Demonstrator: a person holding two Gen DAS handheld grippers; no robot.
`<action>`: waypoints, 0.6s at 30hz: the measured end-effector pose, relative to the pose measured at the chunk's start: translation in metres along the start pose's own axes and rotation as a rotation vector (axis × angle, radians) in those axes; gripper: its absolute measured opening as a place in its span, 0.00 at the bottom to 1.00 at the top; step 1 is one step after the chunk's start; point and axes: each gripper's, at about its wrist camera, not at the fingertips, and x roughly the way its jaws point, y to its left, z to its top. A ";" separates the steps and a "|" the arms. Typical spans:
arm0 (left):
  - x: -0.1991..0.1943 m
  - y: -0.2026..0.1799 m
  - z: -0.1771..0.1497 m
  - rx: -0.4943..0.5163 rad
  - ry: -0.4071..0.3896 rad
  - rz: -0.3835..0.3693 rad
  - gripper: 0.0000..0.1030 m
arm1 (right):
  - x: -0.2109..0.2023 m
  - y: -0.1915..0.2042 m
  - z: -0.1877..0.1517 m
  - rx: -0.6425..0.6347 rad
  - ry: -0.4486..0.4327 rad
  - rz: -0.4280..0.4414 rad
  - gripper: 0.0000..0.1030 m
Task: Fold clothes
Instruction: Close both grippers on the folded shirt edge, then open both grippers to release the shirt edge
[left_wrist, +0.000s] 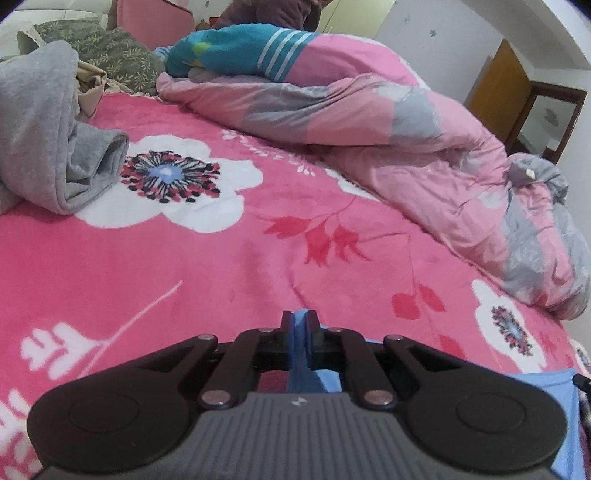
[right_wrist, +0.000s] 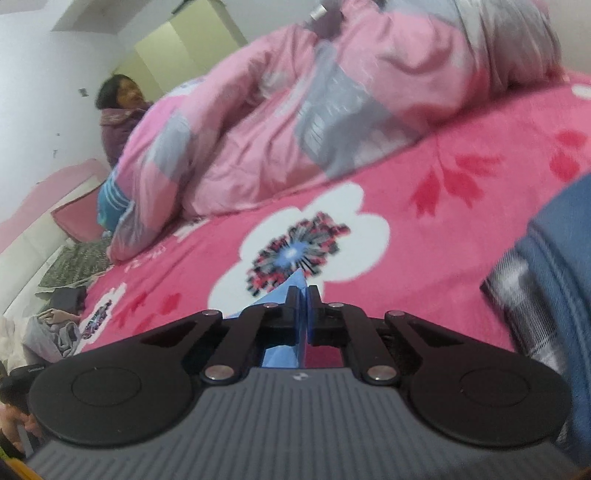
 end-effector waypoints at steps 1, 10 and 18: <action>0.000 0.000 0.000 0.001 0.004 0.005 0.06 | 0.003 -0.002 -0.003 0.006 0.007 -0.007 0.02; -0.012 0.001 0.000 -0.007 0.016 0.046 0.36 | 0.016 -0.012 -0.013 0.057 0.098 -0.080 0.08; -0.129 0.002 0.006 -0.060 -0.086 0.035 0.57 | -0.081 0.002 -0.013 0.086 0.007 -0.022 0.28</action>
